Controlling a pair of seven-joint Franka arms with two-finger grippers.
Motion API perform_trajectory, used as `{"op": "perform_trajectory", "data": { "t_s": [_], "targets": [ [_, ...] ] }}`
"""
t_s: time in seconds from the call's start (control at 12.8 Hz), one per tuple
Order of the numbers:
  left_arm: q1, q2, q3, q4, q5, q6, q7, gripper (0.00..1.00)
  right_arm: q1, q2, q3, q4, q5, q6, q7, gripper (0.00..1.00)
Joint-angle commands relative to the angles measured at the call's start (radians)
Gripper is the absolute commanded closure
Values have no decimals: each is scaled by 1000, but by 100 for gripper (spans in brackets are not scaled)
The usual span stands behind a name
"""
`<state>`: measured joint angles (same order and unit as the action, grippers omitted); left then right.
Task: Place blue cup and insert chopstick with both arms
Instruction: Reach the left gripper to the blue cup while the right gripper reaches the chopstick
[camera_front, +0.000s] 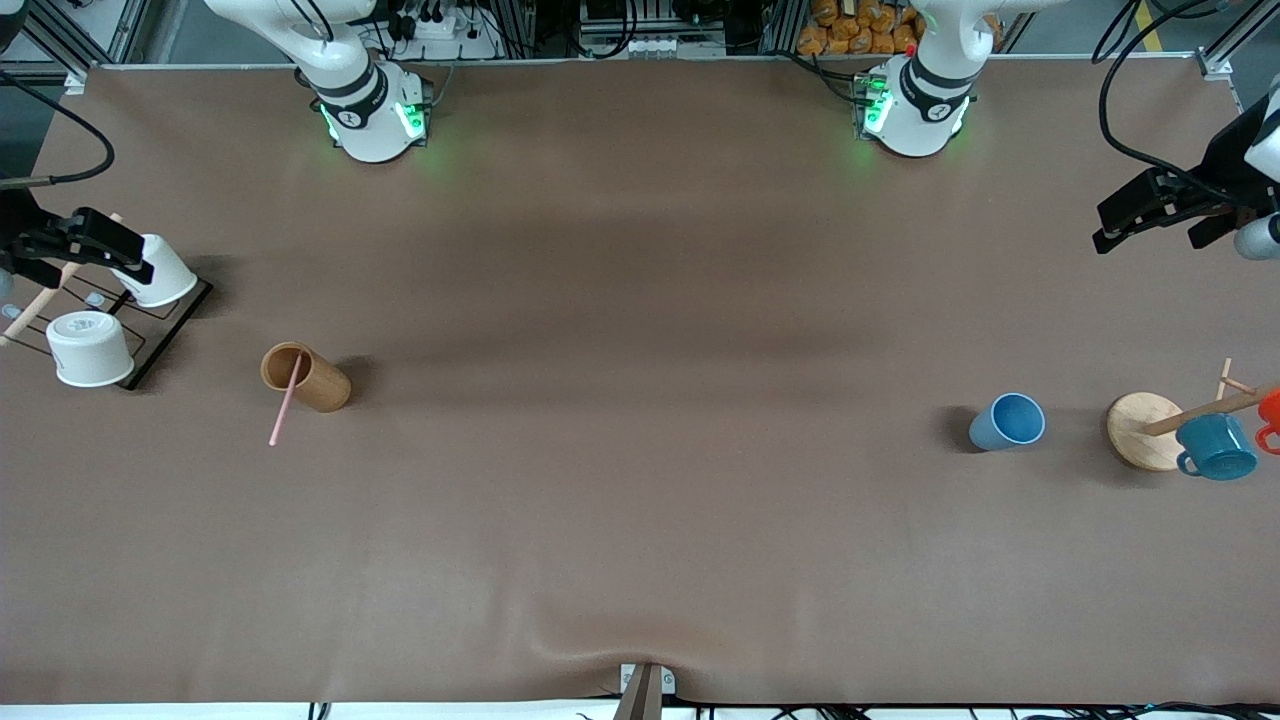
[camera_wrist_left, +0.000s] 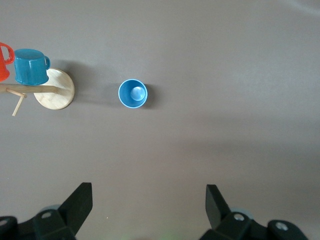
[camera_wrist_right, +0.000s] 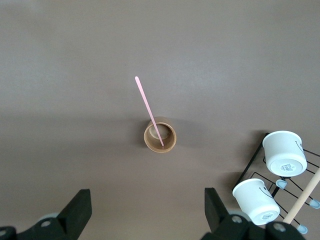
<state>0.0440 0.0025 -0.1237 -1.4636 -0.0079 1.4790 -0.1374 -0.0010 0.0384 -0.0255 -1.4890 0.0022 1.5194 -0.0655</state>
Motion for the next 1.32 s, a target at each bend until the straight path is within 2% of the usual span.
{"op": "perform_trajectory", "data": {
  "t_s": [0.0, 0.31, 0.47, 0.7, 0.93, 1.25],
  "targets": [
    [7, 2, 4, 16, -7, -22, 4, 0, -22, -2, 10, 7, -8, -4, 15, 0],
    [13, 23, 4, 8, 12, -19, 16, 0, -14, 6, 13, 1, -7, -2, 12, 0],
    [45, 100, 2, -1, 23, 12, 16, 0, -10, 14, 13, -2, -7, -2, 9, 0],
    [43, 157, -1, -104, 25, 154, 18, 0, 16, 66, 13, -2, -8, 8, -7, 0],
    [56, 197, -1, -257, 60, 396, 18, 0, 30, 133, 13, -10, -8, 57, -72, 0],
    [109, 272, -1, -375, 60, 630, 18, 0, 21, 204, 13, -25, -10, 169, -247, 0]
  ]
}}
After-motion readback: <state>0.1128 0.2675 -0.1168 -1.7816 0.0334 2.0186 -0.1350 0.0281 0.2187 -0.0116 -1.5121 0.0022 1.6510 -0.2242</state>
